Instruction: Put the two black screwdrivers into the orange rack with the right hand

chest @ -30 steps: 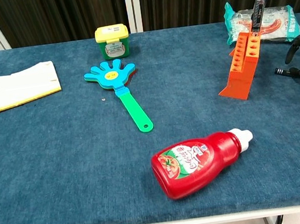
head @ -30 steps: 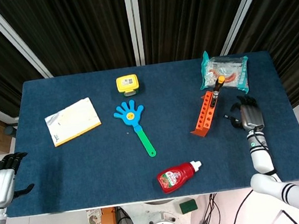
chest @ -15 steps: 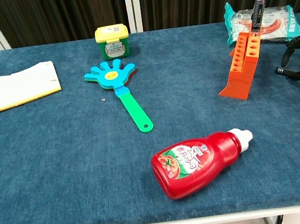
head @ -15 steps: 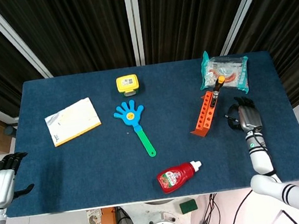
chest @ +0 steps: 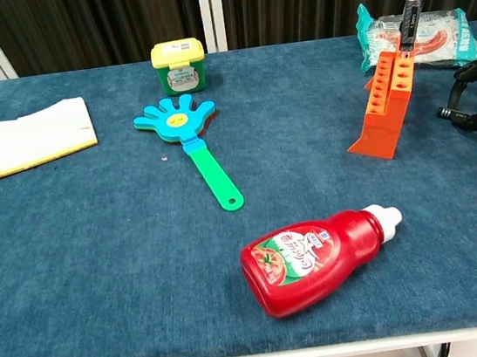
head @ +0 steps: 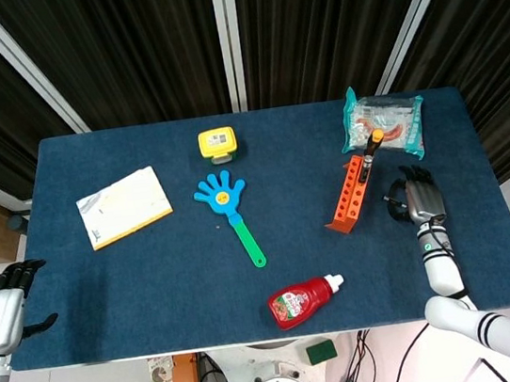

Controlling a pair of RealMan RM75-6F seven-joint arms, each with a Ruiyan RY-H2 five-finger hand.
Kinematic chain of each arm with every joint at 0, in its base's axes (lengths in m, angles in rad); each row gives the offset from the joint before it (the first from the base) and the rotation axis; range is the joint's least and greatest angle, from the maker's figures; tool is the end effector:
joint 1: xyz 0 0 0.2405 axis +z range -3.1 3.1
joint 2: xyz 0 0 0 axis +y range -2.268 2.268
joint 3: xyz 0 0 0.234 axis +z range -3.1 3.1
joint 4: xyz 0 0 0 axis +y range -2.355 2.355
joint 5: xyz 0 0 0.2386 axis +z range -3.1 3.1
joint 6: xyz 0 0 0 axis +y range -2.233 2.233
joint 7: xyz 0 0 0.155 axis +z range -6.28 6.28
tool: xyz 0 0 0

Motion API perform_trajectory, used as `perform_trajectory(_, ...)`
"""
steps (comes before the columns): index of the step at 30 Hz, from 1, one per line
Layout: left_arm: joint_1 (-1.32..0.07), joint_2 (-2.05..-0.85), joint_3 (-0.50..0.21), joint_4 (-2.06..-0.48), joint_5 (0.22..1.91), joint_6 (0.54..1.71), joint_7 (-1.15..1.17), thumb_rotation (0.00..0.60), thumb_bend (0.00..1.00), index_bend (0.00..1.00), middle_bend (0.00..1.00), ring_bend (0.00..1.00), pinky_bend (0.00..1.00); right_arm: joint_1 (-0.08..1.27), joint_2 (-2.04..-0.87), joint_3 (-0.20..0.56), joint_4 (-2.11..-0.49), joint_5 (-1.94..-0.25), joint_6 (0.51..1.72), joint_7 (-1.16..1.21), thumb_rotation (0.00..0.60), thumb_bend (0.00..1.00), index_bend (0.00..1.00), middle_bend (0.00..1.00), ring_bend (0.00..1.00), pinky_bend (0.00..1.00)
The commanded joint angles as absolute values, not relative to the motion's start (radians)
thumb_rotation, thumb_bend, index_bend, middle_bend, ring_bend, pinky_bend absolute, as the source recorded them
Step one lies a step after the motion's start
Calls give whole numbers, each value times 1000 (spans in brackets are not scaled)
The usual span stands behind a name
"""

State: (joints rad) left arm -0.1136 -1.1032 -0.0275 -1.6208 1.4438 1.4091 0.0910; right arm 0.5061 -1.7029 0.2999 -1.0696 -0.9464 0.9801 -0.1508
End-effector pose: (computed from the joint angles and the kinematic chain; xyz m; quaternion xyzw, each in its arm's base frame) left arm -0.3114 0.1955 0.1167 -0.6198 -0.3899 -0.3304 0.5955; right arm -0.2876 -0.3575 -0.0246 0.5338 -0.5318 0.3330 0.5669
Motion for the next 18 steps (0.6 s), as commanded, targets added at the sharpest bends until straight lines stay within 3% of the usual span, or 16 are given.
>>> perform_trajectory(1, -114, -1103, -28, -1621, 1443, 1409, 91, 600, 12, 184, 203, 142, 259, 506, -1706, 300, -1066, -947, 984, -154, 600, 392, 560, 95, 0, 0)
perform_trajectory(11, -113, -1102, -27, -1621, 1445, 1409, 90, 600, 13, 184, 202, 143, 260, 484, -1687, 299, -1102, -990, 1025, -101, 600, 414, 644, 116, 0, 0)
perform_trajectory(18, -114, -1103, -27, -1620, 1444, 1408, 90, 600, 13, 184, 202, 142, 260, 410, -1564, 295, -1296, -1124, 1110, 108, 600, 425, 668, 135, 0, 0)
